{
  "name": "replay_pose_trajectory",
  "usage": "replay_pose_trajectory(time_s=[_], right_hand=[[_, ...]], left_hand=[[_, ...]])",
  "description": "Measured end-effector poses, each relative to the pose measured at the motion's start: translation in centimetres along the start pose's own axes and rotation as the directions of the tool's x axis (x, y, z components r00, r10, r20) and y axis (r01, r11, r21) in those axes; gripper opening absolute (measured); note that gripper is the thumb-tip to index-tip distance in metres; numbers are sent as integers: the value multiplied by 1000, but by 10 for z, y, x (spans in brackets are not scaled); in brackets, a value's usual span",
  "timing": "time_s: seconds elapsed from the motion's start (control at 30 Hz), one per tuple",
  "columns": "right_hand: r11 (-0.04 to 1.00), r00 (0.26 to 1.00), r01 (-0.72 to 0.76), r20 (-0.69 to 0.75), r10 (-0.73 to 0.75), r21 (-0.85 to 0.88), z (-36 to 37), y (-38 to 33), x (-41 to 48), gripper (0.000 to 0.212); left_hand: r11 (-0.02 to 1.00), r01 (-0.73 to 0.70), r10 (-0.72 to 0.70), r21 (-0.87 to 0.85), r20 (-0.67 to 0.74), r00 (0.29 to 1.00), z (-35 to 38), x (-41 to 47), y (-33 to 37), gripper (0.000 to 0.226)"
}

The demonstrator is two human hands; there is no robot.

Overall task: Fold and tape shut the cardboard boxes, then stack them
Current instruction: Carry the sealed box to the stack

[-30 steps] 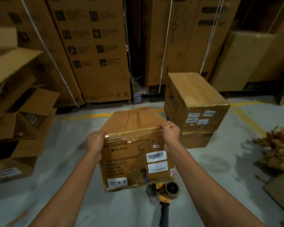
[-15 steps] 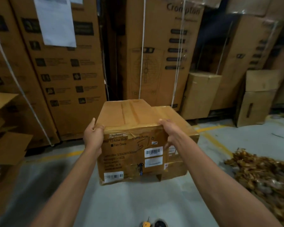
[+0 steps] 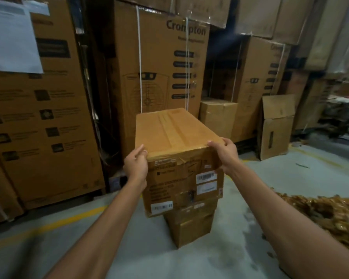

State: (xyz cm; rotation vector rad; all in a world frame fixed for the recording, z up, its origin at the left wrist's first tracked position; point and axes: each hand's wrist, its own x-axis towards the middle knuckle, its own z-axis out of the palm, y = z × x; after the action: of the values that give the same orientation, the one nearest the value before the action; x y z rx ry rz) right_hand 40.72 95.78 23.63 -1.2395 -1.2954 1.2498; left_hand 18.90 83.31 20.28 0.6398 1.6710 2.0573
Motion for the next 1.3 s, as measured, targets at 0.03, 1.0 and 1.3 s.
replay_pose_trajectory(time_s=[0.03,1.0,1.3], right_hand=[[1000,1000,28,-13,-28,-4,-5,4,20,65],[974,978,210,24,-208,-87,-30,148,298,56],[941,965,261,86,-248,-214,-18,157,308,57]], left_hand=[[1000,-3,3,-12,11,1000,18,6,-7,32],[987,-59,13,152,291,957,202,130,-143,38],[958,-99,27,269,259,965,203,123,-148,42]])
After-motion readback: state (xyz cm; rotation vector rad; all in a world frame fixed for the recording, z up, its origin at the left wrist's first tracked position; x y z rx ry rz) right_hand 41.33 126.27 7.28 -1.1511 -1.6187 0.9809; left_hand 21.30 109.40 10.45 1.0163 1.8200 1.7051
